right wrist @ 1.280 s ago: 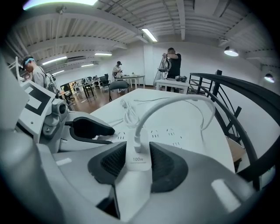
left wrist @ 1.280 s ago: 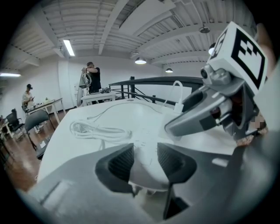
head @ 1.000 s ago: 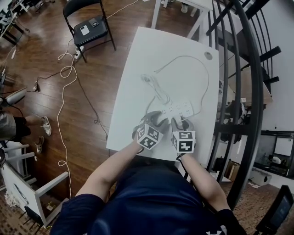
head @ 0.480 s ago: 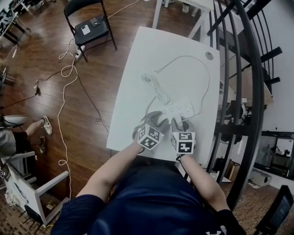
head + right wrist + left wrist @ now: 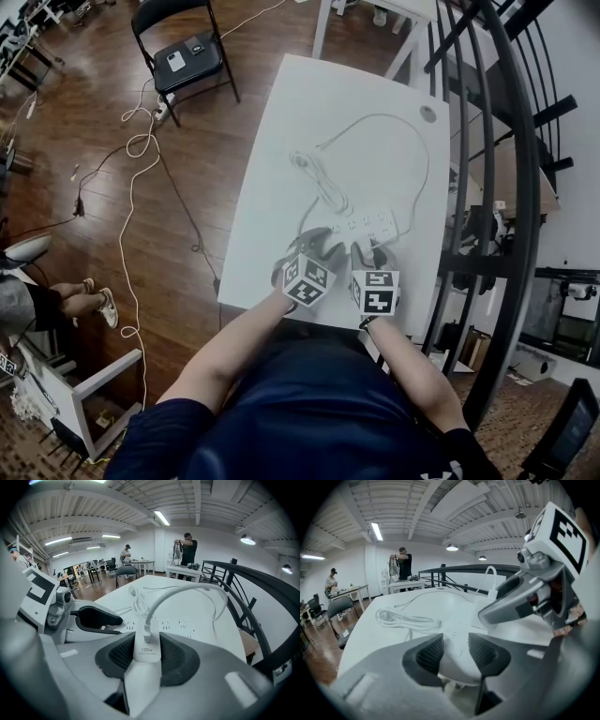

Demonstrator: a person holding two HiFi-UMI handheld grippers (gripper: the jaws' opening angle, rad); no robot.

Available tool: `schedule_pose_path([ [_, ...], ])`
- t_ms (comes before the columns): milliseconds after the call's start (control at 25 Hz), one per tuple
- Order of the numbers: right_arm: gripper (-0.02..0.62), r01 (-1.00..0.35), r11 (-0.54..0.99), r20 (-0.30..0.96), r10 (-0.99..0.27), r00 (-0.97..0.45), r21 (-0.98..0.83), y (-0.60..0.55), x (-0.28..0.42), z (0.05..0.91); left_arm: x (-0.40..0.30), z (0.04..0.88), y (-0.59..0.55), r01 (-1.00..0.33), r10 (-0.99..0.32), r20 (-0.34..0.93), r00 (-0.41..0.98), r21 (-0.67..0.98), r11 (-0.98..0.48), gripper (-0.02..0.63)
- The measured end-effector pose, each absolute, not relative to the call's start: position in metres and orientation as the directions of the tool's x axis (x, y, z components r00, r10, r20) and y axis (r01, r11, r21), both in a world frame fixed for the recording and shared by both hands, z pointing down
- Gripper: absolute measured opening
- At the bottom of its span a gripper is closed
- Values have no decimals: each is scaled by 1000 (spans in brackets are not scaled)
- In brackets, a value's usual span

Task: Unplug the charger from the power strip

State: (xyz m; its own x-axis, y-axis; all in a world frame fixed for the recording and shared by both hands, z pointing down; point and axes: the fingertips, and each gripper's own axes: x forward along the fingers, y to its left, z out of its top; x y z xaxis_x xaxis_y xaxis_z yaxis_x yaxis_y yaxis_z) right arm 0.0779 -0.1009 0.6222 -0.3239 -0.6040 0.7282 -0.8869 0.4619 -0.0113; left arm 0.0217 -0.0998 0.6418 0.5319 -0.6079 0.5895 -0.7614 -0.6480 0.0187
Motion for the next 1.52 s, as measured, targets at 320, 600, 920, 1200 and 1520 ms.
schedule_pose_path([
  [320,141,-880,475,730,-605,-318,10,-100,76,622,22,643,-99,-758,-600,597,532,19,-652,172],
  [600,141,-889,458,719,-611,-332,-21,-101,77,621,22,642,-100,-760,-600,601,528,18,-650,172],
  [920,141,-854,518,675,-648,-352,53,-100,69,608,22,643,-100,-756,-593,608,528,19,-654,172],
  [1200,141,-881,469,641,-660,-392,-56,-99,79,587,22,643,-101,-770,-581,621,526,58,-636,170],
  [1520,143,-892,421,587,-685,-432,-166,-83,106,546,-6,576,-88,-815,-640,518,568,242,-527,112],
])
